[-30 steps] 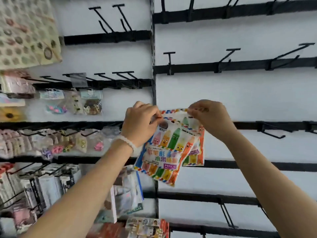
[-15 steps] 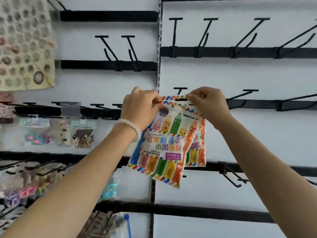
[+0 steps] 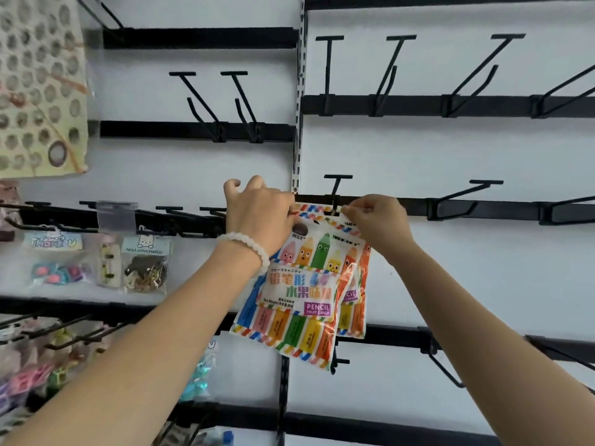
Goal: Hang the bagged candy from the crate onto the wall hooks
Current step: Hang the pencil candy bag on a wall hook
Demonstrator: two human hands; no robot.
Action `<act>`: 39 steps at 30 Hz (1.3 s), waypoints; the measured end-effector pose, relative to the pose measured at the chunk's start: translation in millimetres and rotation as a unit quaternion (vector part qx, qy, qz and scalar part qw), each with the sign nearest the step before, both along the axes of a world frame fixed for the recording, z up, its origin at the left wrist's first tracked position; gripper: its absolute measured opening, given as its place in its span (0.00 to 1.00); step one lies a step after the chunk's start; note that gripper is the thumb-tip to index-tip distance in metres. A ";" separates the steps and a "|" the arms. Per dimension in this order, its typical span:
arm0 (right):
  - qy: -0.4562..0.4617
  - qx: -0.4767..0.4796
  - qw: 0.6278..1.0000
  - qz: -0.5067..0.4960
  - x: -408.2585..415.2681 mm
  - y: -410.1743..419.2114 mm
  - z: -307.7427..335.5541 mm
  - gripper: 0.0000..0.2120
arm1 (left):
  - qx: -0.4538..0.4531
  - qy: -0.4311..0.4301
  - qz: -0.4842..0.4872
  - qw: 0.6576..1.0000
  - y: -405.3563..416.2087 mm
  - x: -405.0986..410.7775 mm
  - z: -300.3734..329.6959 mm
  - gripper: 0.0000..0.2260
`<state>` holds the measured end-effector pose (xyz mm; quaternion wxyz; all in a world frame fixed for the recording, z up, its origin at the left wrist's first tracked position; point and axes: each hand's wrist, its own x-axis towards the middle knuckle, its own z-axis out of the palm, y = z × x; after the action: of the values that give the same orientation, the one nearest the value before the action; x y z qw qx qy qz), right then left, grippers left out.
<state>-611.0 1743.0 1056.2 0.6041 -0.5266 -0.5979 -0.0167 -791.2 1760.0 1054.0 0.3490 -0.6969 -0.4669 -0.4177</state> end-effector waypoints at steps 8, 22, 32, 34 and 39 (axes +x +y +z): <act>-0.029 0.003 0.999 -0.033 6.9 22.7 -1.9 0.03 | 0.021 0.014 0.018 1.000 6.0 0.9 -2.2 0.10; -0.153 0.045 0.987 0.025 17.5 -36.1 -8.3 0.07 | 0.053 -0.022 -0.036 0.998 -18.8 11.6 -3.8 0.11; -0.131 0.052 0.990 0.007 6.1 -42.9 10.2 0.06 | 0.039 -0.036 -0.009 0.999 -25.7 6.1 12.1 0.13; -0.127 0.042 0.991 -0.008 4.6 -38.6 11.2 0.06 | 0.030 -0.029 0.000 0.999 -22.3 6.4 14.1 0.12; -0.108 0.051 0.993 0.006 3.4 -29.7 9.7 0.04 | 0.015 -0.038 -0.008 0.999 -14.3 5.6 16.2 0.13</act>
<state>-607.5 1713.3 1065.8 0.5621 -0.4866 -0.6612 -0.1008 -785.6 1745.8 1070.2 0.3380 -0.6788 -0.4684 -0.4535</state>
